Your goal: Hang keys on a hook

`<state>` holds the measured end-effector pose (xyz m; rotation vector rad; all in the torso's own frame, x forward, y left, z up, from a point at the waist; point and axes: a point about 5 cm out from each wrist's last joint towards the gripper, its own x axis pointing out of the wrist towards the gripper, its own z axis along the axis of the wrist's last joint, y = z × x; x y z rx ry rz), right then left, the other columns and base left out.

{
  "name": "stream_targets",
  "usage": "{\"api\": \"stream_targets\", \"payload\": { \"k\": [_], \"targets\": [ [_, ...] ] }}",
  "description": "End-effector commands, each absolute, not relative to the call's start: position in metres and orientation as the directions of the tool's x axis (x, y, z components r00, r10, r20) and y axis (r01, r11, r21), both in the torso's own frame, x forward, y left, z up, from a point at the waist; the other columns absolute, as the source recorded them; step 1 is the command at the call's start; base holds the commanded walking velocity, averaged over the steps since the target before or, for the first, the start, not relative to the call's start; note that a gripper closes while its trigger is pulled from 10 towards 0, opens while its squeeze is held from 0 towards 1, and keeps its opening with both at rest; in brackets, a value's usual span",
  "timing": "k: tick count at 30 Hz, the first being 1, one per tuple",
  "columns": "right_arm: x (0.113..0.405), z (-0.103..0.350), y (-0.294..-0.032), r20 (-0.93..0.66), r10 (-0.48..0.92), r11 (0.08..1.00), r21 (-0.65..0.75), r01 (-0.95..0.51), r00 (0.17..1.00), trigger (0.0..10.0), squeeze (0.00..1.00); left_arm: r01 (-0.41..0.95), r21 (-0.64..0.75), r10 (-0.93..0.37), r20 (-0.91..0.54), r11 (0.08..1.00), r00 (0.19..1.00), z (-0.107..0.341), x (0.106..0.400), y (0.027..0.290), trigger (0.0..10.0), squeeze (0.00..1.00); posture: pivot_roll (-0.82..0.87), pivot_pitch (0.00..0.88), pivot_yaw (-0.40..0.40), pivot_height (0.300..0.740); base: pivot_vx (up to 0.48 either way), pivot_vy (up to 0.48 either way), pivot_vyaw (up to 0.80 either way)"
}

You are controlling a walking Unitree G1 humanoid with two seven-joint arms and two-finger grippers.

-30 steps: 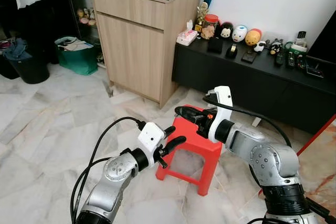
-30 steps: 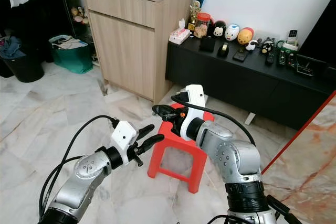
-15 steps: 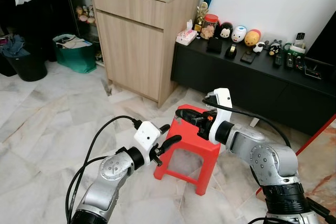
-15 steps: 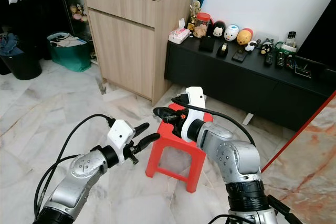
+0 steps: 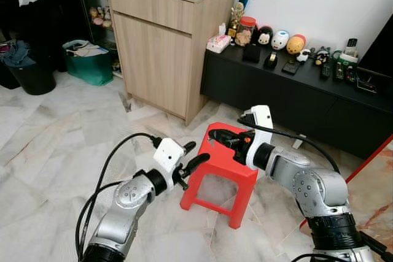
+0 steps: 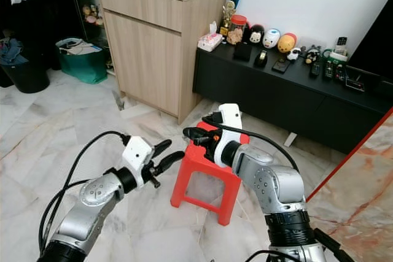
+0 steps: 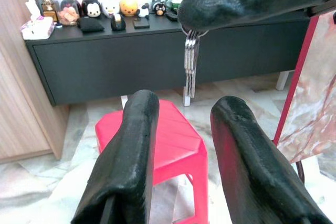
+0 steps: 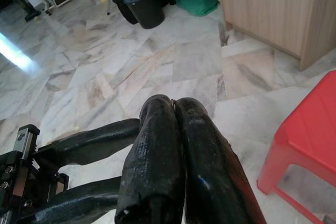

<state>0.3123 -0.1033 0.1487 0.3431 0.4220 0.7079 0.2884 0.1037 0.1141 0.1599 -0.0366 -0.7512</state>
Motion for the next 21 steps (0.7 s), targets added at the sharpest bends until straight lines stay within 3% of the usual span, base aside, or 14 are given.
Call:
{"api": "stream_targets", "payload": {
  "k": [1,21],
  "targets": [
    [0.3146,0.1517,-0.104,-0.246,0.685,0.71,0.434,-0.554,0.686,10.0,0.0,0.696,0.159,-0.704,-0.012,0.7,0.71,0.1192,0.2906,0.095,10.0,0.0,0.04,0.0,-0.144,0.74,0.0,0.0,0.0],
    [0.3096,0.1509,-0.0947,-0.232,0.716,0.679,0.45,-0.58,0.658,10.0,0.0,0.696,0.151,-0.706,0.021,0.702,0.708,0.123,0.2979,0.085,10.0,0.0,0.04,0.0,-0.136,0.74,0.0,0.0,0.0]
  ]
}}
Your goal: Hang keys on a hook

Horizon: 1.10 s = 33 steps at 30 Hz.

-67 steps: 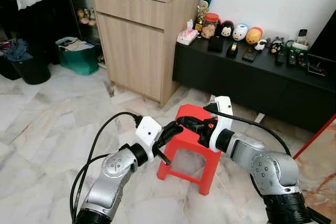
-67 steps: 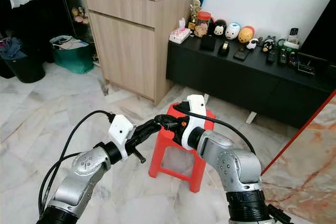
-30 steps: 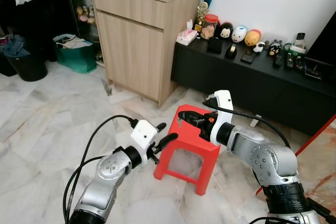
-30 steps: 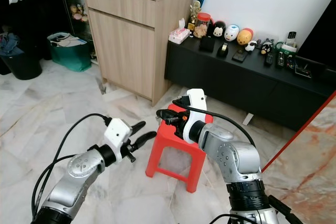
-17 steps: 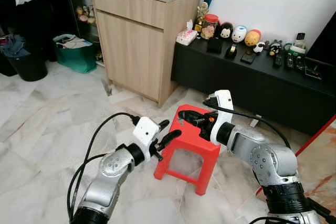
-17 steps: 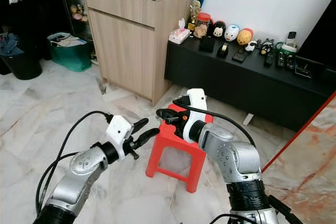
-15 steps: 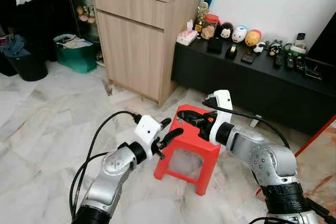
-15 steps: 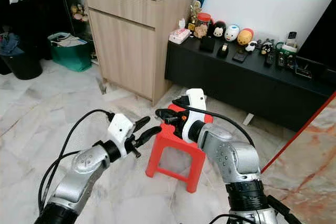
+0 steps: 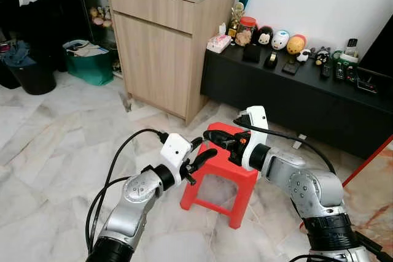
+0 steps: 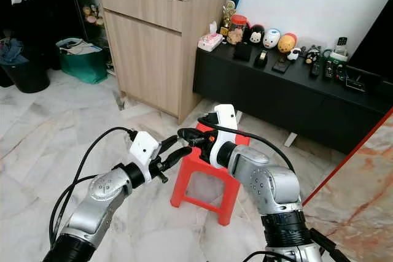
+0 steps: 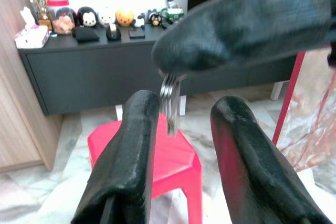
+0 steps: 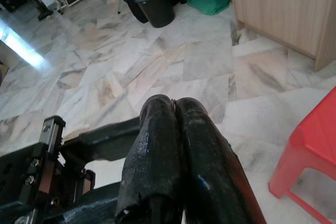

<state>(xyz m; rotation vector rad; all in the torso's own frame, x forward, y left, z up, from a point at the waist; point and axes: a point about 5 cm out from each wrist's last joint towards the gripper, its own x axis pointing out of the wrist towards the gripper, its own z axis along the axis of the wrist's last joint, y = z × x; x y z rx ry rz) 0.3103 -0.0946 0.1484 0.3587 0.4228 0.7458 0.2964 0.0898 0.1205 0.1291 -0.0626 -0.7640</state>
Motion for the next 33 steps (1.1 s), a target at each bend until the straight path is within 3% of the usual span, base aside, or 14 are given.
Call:
{"api": "stream_targets", "payload": {
  "k": [1,32,33],
  "targets": [
    [0.3092,0.1507,-0.0944,-0.232,0.717,0.678,0.451,-0.58,0.657,10.0,0.0,0.694,0.155,-0.705,0.024,0.703,0.709,0.1236,0.2985,0.0844,10.0,0.0,0.04,0.0,-0.135,0.74,0.0,0.0,0.0],
    [0.305,0.1492,-0.0899,-0.228,0.728,0.665,0.463,-0.586,0.646,10.0,0.0,0.687,0.152,-0.699,0.04,0.71,0.714,0.1216,0.3011,0.081,10.0,0.0,0.04,0.0,-0.125,0.74,0.0,0.0,0.0],
    [0.305,0.1493,-0.09,-0.228,0.727,0.665,0.465,-0.584,0.647,10.0,0.0,0.686,0.153,-0.698,0.04,0.711,0.715,0.1217,0.3012,0.081,9.3,0.0,0.04,0.0,-0.124,0.74,0.0,0.0,0.0]
  ]
}}
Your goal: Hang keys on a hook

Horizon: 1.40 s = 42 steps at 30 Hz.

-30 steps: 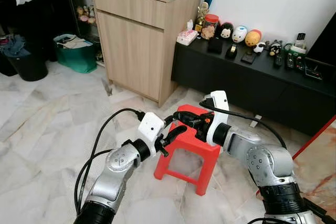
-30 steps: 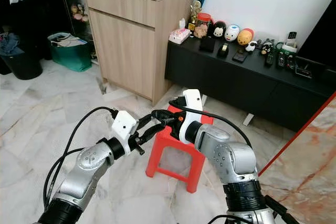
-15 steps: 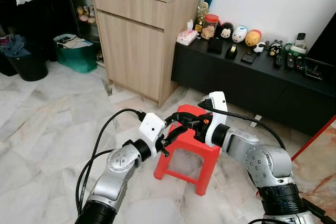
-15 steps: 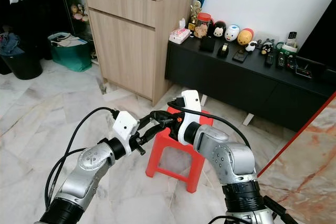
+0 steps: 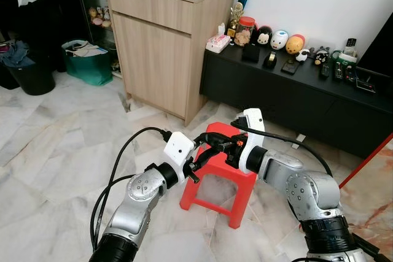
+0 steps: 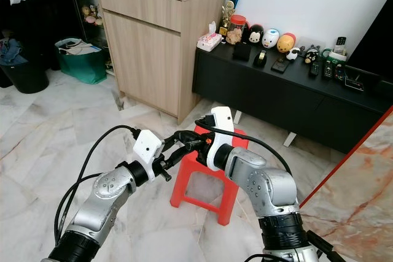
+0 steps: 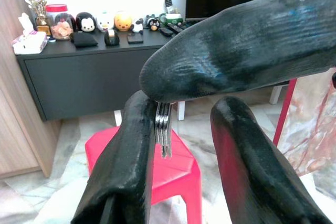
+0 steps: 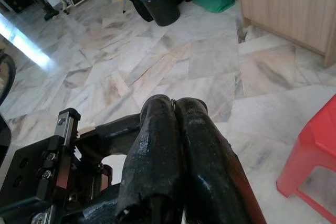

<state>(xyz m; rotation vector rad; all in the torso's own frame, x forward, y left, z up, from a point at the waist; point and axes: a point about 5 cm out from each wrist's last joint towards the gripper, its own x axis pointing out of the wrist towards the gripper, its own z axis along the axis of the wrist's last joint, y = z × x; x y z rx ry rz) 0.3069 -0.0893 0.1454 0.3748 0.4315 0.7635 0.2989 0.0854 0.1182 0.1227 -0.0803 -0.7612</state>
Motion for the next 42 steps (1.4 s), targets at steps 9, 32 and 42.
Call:
{"api": "stream_targets", "payload": {
  "k": [9,32,42],
  "targets": [
    [0.305,0.148,-0.091,-0.229,0.724,0.668,0.469,-0.577,0.651,10.0,0.0,0.682,0.151,-0.694,0.047,0.715,0.718,0.122,0.301,0.081,0.0,0.0,0.04,0.0,-0.126,0.74,0.0,0.0,0.0],
    [0.307,0.147,-0.094,-0.236,0.704,0.685,0.474,-0.553,0.67,10.0,0.0,0.686,0.149,-0.699,0.057,0.712,0.713,0.123,0.3,0.081,0.0,0.0,0.03,0.0,-0.127,0.74,0.0,0.0,0.0],
    [0.311,0.146,-0.101,-0.209,0.679,0.685,0.525,-0.505,0.704,10.0,1.0,0.691,0.145,-0.703,0.057,0.708,0.709,0.122,0.299,0.081,0.0,0.0,0.03,0.0,-0.131,0.74,0.0,0.0,0.0]
  ]
}}
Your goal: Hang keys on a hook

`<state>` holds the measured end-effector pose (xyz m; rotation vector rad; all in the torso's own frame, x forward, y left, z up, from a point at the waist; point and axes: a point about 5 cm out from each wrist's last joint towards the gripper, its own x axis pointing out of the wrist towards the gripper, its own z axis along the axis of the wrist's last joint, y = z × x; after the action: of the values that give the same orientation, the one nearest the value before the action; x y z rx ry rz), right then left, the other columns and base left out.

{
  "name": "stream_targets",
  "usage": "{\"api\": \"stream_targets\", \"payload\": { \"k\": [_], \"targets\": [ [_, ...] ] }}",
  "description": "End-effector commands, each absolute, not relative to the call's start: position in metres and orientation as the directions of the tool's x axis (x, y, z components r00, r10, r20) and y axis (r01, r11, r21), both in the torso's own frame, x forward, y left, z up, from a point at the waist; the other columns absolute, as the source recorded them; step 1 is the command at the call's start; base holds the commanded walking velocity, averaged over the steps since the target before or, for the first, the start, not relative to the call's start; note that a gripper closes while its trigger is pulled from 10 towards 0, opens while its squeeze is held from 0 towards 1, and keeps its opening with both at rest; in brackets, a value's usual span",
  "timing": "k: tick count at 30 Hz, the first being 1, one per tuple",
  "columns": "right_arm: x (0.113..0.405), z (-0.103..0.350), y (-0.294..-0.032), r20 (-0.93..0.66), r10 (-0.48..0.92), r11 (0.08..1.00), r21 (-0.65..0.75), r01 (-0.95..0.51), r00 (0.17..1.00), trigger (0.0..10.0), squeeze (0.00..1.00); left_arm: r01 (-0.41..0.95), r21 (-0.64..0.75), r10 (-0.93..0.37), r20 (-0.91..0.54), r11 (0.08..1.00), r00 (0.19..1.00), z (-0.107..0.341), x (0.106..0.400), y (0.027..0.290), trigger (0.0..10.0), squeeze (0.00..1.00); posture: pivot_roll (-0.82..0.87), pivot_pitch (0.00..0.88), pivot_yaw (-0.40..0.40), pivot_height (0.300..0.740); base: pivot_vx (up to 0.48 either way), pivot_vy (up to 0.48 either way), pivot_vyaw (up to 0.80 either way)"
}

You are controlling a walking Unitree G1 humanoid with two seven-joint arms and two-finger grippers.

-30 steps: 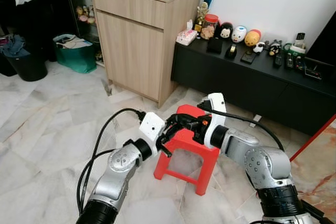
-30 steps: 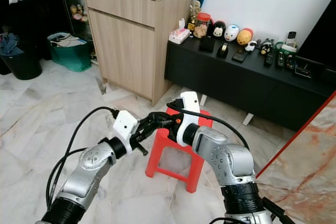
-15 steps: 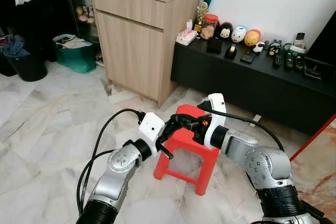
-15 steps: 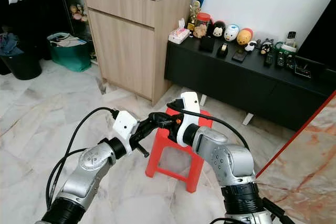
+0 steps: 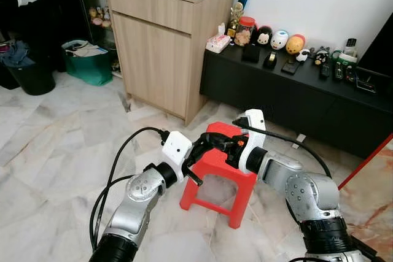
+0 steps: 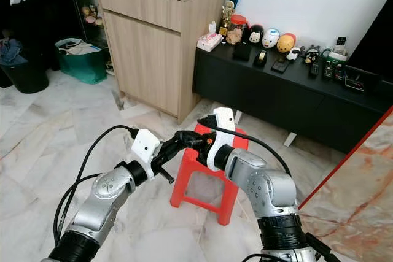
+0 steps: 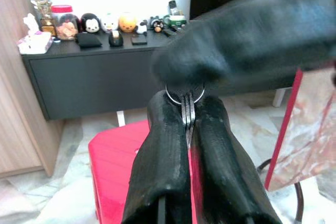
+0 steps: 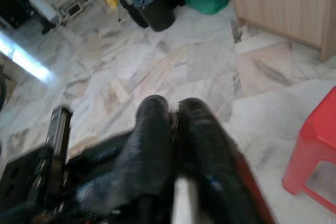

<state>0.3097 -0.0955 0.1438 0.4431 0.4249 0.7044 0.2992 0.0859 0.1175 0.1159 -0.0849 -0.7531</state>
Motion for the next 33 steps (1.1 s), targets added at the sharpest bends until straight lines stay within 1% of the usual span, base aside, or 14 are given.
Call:
{"api": "stream_targets", "payload": {
  "k": [1,3,4,5,11,14,17,19,21,24,28,29,31,33],
  "targets": [
    [0.313,0.146,-0.102,-0.214,0.664,0.698,0.522,-0.49,0.717,10.0,1.0,0.691,0.145,-0.704,0.057,0.708,0.708,0.122,0.299,0.081,0.0,0.0,0.03,0.0,-0.131,0.74,0.0,0.0,0.0],
    [0.316,0.147,-0.105,-0.204,0.638,0.712,0.522,-0.469,0.742,10.0,1.0,0.693,0.144,-0.705,0.056,0.707,0.707,0.122,0.299,0.081,0.0,0.0,0.03,0.0,-0.133,0.74,0.0,0.0,0.0],
    [0.321,0.152,-0.109,-0.169,0.604,0.723,0.528,-0.446,0.779,10.0,0.22,0.694,0.149,-0.707,0.051,0.704,0.706,0.121,0.298,0.081,0.0,0.0,0.04,0.0,-0.133,0.74,0.0,0.0,0.0],
    [0.324,0.156,-0.111,-0.136,0.581,0.726,0.533,-0.434,0.803,10.0,0.0,0.695,0.152,-0.708,0.048,0.703,0.705,0.121,0.298,0.081,0.0,0.0,0.04,0.0,-0.133,0.74,0.0,0.0,0.0],
    [0.336,0.181,-0.125,0.045,0.505,0.634,0.658,-0.406,0.862,10.0,0.0,0.695,0.149,-0.707,0.042,0.703,0.706,0.119,0.298,0.081,0.0,0.0,0.03,0.0,-0.137,0.74,0.0,0.0,0.0],
    [0.342,0.176,-0.143,0.036,0.423,0.666,0.665,-0.338,0.905,10.0,0.0,0.68,0.153,-0.692,0.038,0.717,0.721,0.118,0.298,0.084,0.0,0.0,0.04,0.0,-0.14,0.74,0.0,0.0,0.0],
    [0.349,0.157,-0.172,-0.063,0.281,0.747,0.641,-0.177,0.958,10.0,0.0,0.652,0.163,-0.664,0.029,0.741,0.747,0.115,0.3,0.091,0.0,0.0,0.04,0.0,-0.143,0.74,0.0,0.0,0.0],
    [0.346,0.121,-0.195,-0.245,0.167,0.869,0.494,-0.025,0.955,10.0,0.0,0.618,0.196,-0.63,-0.001,0.762,0.777,0.111,0.302,0.097,0.0,0.0,0.04,0.0,-0.144,0.74,0.0,0.0,0.0],
    [0.34,0.099,-0.205,-0.345,0.119,0.92,0.39,0.027,0.931,10.0,0.0,0.603,0.21,-0.614,-0.014,0.77,0.789,0.109,0.303,0.101,0.0,0.0,0.04,0.0,-0.146,0.74,0.0,0.0,0.0],
    [0.323,0.063,-0.216,-0.483,0.077,0.93,0.351,0.112,0.872,10.0,0.0,0.577,0.223,-0.588,-0.02,0.786,0.808,0.107,0.305,0.105,0.0,0.0,0.04,0.0,-0.152,0.74,0.0,0.0,0.0],
    [0.307,0.037,-0.216,-0.542,0.086,0.927,0.351,0.132,0.836,10.0,0.0,0.551,0.228,-0.563,-0.016,0.803,0.827,0.107,0.306,0.108,0.0,0.0,0.04,0.0,-0.152,0.74,0.0,0.0,0.0],
    [0.301,0.027,-0.215,-0.566,0.092,0.934,0.335,0.126,0.82,10.0,0.0,0.537,0.238,-0.548,-0.024,0.809,0.836,0.106,0.307,0.11,2.0,0.0,0.03,0.0,-0.147,0.74,0.0,0.0,0.0],
    [0.29,0.007,-0.214,-0.613,0.089,0.952,0.283,0.114,0.785,10.0,0.0,0.504,0.259,-0.51,-0.051,0.824,0.859,0.1,0.31,0.114,10.0,0.0,0.03,0.0,-0.136,0.74,0.0,0.0,0.0],
    [0.281,-0.005,-0.214,-0.642,0.076,0.957,0.262,0.125,0.763,10.0,0.0,0.493,0.268,-0.495,-0.064,0.828,0.866,0.096,0.31,0.118,10.0,0.0,0.03,0.0,-0.132,0.74,0.0,0.0,0.0]
  ]
}}
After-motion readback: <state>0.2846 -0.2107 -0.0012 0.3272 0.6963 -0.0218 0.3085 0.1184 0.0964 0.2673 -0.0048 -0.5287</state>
